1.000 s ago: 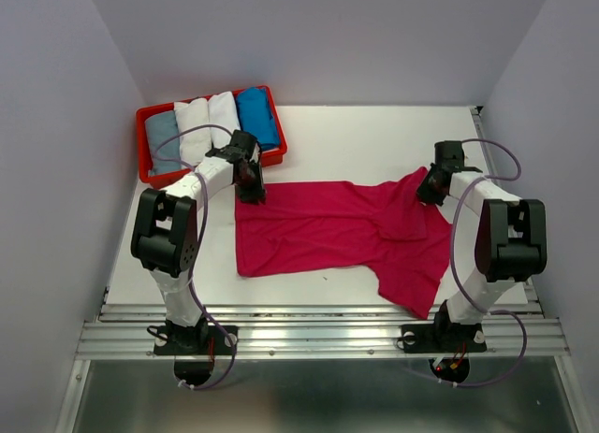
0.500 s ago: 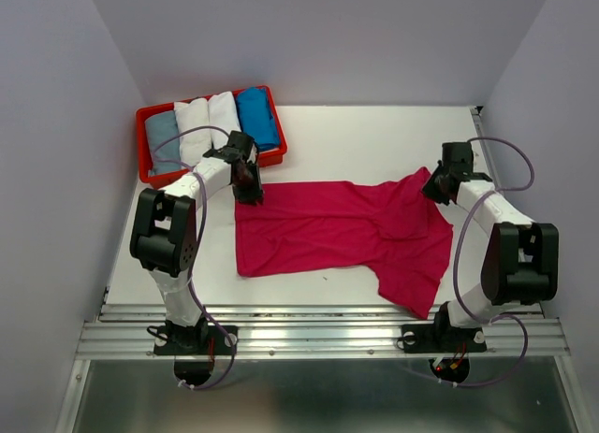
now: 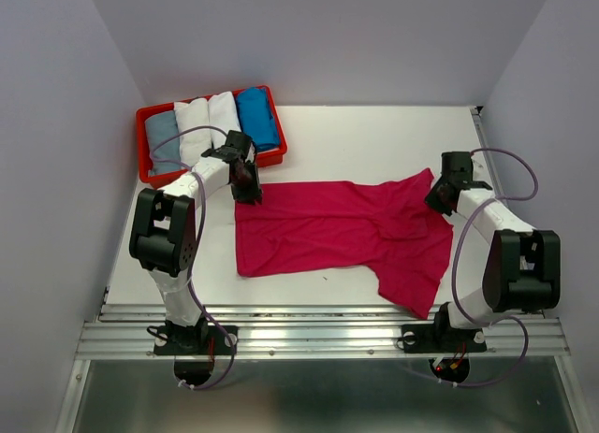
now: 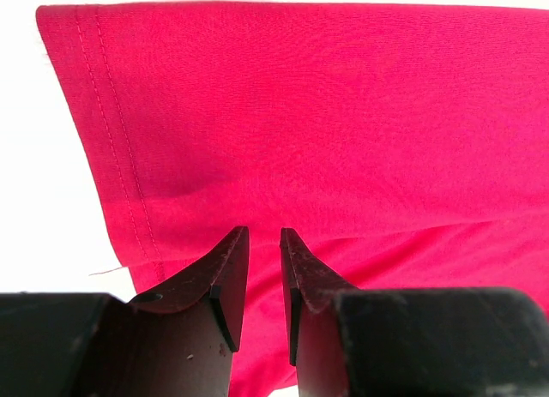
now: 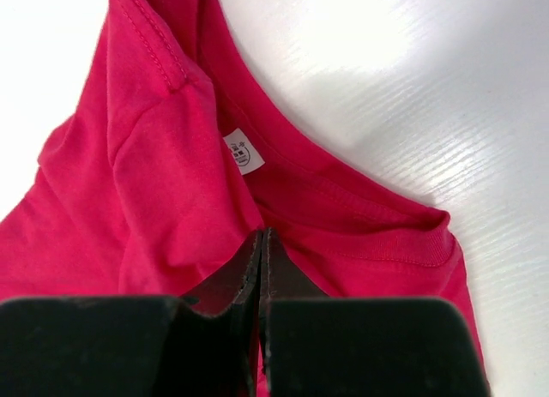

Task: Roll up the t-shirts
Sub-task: Fold the T-shirt at the center of the board.

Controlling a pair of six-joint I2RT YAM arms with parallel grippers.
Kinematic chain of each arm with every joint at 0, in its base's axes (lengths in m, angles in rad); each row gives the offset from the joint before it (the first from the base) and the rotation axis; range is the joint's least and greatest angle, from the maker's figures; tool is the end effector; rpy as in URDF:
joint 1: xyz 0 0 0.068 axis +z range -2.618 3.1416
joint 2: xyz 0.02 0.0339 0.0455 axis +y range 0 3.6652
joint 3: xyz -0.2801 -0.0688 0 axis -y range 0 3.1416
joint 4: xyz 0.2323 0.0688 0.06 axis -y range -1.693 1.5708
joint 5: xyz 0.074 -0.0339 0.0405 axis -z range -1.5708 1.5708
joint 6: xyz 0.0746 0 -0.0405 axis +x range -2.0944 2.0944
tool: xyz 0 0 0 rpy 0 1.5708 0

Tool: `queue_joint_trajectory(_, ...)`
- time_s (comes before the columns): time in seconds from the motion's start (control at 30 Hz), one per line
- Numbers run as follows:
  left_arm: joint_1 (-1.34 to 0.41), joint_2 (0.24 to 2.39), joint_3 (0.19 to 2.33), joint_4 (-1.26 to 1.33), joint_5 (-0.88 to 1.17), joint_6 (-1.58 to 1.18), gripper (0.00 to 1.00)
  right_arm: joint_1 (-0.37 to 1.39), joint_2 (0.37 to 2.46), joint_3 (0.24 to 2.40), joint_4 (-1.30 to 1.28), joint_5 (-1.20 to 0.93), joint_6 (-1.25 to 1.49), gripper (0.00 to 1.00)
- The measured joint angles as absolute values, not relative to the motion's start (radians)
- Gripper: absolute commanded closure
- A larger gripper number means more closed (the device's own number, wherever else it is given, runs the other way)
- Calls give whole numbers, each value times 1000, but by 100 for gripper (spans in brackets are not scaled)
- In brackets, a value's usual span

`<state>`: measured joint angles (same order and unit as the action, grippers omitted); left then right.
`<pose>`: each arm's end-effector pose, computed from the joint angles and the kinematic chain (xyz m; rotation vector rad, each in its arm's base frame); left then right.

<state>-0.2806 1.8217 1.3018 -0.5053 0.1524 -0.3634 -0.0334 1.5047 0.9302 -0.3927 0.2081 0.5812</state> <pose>0.3789 -0.1210 0.1952 -0.0529 2.6396 -0.4249 0.3119 -0.0258 0.1961 0.8359 2.3645 -0.0409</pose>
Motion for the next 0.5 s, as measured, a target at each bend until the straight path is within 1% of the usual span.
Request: queue_joint_trajectory(0.5,-279,1822,1302,-505,159,-363,67,-36,1418,900,-415,300,611,99)
